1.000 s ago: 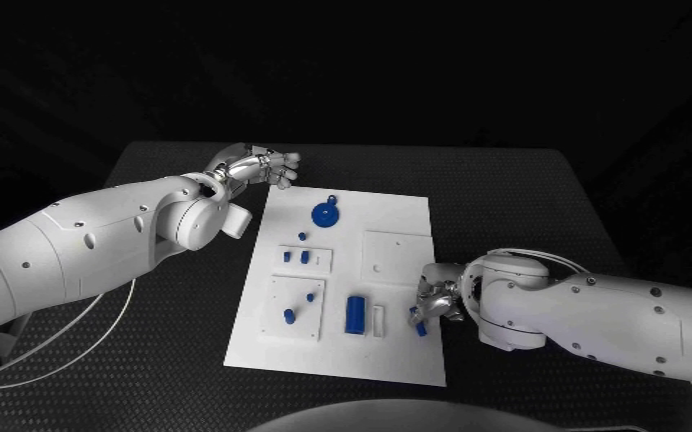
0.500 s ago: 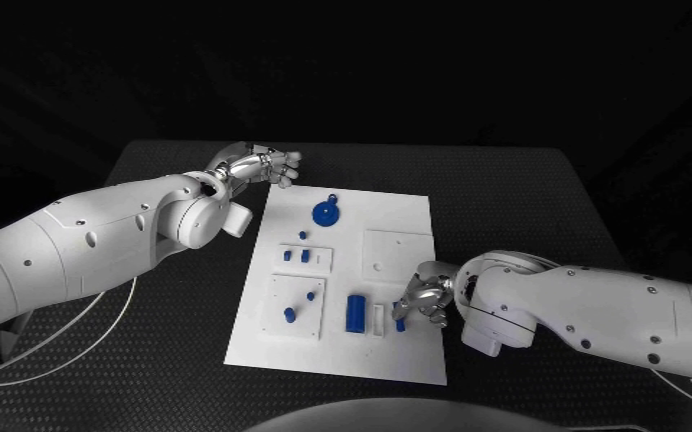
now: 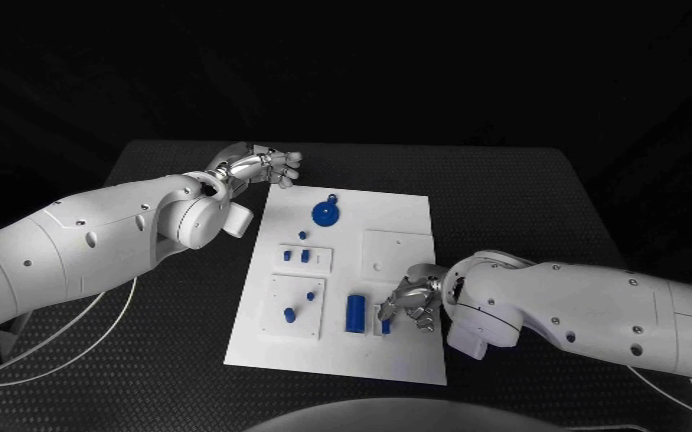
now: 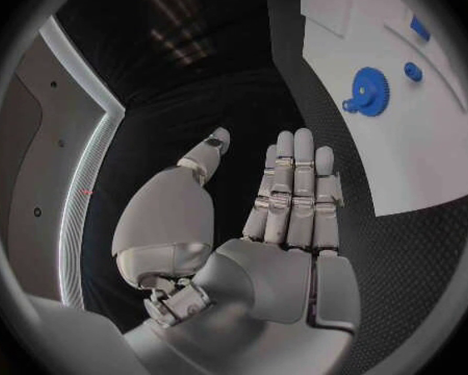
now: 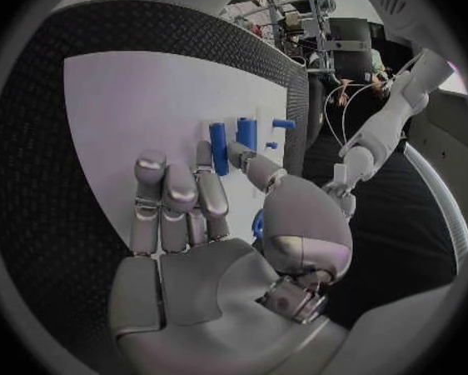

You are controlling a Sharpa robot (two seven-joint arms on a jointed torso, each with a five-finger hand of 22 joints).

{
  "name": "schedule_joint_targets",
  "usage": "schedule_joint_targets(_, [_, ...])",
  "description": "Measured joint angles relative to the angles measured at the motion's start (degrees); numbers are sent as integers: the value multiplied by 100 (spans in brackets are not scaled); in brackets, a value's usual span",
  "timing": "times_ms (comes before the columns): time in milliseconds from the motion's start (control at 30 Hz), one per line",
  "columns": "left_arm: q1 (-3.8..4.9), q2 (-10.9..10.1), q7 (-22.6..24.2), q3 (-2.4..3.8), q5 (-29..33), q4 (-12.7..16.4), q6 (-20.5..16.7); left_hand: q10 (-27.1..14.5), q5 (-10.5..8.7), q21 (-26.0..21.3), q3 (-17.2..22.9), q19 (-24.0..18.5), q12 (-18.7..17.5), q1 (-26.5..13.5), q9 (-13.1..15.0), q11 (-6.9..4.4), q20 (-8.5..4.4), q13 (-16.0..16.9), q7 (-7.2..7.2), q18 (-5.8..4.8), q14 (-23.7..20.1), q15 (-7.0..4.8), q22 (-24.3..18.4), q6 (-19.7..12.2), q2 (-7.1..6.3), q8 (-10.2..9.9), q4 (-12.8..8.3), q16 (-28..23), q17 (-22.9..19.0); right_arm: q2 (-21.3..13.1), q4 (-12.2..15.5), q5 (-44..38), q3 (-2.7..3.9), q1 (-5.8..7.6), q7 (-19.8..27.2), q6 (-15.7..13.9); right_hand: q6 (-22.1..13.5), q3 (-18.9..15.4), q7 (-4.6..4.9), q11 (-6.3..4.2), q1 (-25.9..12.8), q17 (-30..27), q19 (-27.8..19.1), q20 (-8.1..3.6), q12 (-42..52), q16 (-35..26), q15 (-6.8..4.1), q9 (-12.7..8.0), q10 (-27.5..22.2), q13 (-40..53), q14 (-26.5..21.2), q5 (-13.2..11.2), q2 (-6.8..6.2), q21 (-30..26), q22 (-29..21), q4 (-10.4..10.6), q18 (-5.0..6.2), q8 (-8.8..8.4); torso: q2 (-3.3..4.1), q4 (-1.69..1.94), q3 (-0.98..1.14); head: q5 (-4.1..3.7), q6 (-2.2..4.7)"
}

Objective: Assemble the parts on the task board

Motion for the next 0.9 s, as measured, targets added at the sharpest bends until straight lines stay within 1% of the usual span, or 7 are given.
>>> schedule_joint_targets(100, [0,-4,-2,0,0,2,0,0,0,0,0,0,0,0,0,0,0,0,0,0,0,0,0,0,0,0,0,0,0,20,-31,55,0,-1,1,-12,0,0,0,0,-29,0,0,0,0,0,0,-6,0,0,0,0,-30,0,0,0,0,0,0,2,3,5,0])
schedule_joint_targets(267, [1,-6,-4,0,-1,4,0,0,0,0,0,0,0,0,0,0,0,0,0,0,0,0,-1,0,0,0,0,0,-1,102,-149,131,-3,-2,3,-9,0,0,0,0,-29,0,0,0,0,0,1,-6,1,0,0,0,-30,0,0,0,0,0,1,2,4,11,1])
schedule_joint_targets(400, [1,-6,-7,0,-1,8,0,0,0,0,0,0,0,0,0,0,0,-5,0,0,0,0,1,0,0,0,0,0,6,150,-211,209,-26,-1,-1,10,1,-16,1,1,-53,0,0,0,0,-21,2,-5,1,0,-1,-1,-7,0,0,16,0,1,1,2,5,15,-8])
schedule_joint_targets(433, [1,-6,-7,0,-2,9,0,0,0,0,0,0,0,0,0,0,0,-5,0,0,0,0,5,0,0,0,0,0,6,156,-221,220,-26,-1,-3,15,1,-16,1,1,-64,0,0,0,0,-21,2,-4,2,0,-1,-22,-17,0,0,16,1,8,2,2,5,16,-10])
schedule_joint_targets(600, [1,-11,-9,0,-2,9,0,0,0,0,0,0,0,0,0,0,0,-5,0,0,0,0,4,0,0,0,0,0,5,173,-244,254,-27,-1,-9,33,1,-16,1,1,-76,0,0,0,0,-21,2,-11,3,0,0,-22,-29,0,0,16,1,33,3,-1,7,30,-17])
schedule_joint_targets(900, [1,-11,-12,0,-4,9,0,0,0,-22,0,0,0,0,1,0,0,-4,0,0,0,0,4,0,0,0,0,0,11,189,-257,258,-25,1,-19,61,6,-16,6,10,-77,0,0,1,0,-21,-2,-9,12,0,-4,-22,-27,0,0,16,1,11,1,-3,8,38,-24])
